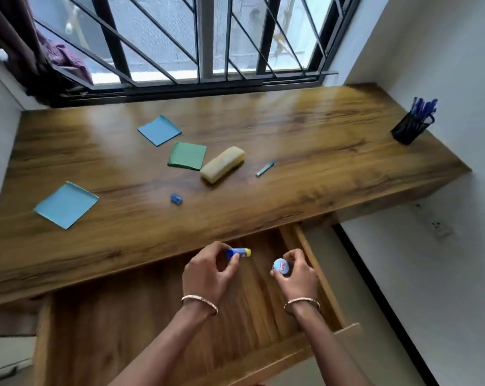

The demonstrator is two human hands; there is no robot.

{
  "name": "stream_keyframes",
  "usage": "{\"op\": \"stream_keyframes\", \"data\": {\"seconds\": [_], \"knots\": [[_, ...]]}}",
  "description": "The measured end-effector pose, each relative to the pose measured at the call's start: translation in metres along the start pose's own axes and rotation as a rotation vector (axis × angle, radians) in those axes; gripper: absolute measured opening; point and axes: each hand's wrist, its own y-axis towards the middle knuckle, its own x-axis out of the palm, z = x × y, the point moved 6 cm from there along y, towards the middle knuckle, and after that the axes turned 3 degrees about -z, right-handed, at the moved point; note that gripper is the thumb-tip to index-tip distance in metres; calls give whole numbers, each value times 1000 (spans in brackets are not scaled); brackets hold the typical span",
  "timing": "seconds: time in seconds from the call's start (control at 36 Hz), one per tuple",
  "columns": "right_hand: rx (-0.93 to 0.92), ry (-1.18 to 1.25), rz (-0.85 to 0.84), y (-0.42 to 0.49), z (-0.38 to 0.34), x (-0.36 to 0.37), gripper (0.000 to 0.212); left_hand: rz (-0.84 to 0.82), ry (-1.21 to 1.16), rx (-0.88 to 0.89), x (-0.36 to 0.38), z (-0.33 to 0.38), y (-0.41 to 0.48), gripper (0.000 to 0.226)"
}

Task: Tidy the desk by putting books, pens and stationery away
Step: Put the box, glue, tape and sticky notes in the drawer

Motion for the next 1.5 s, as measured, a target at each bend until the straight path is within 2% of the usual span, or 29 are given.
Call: {"op": "stream_keyframes", "data": {"seconds": [0.11, 0.31, 0.44, 0.61, 0.72, 0.83, 1.14, 1.22, 1.31, 1.5], "knots": [[42, -100, -48, 4, 6, 11, 35, -121, 8, -99, 20, -7, -13, 19], [22, -168, -83, 22, 0, 24, 23, -234, 126, -96, 55, -1, -6, 22], [-5, -199, -89, 38, -6, 25, 25, -251, 129, -178, 76, 0, 7, 27], [29, -233, -138, 60, -9, 28, 23, -252, 208, -190, 98, 13, 25, 28], [53, -208, -143, 70, -11, 30, 20, -242, 232, -163, 112, 18, 31, 29], [57, -191, -142, 75, -12, 33, 28, -245, 226, -193, 122, 17, 31, 30], [59, -111, -71, 57, -1, 34, 29, -274, 71, -466, 138, 3, 30, 34], [63, -27, -86, 46, 4, 39, 34, -310, 67, -454, 145, 4, 31, 28], [68, 63, -159, 46, 2, 47, 42, -376, 91, -407, 152, 7, 35, 31], [141, 135, -167, 62, 5, 48, 40, -452, 195, -373, 163, 0, 51, 34]]}}
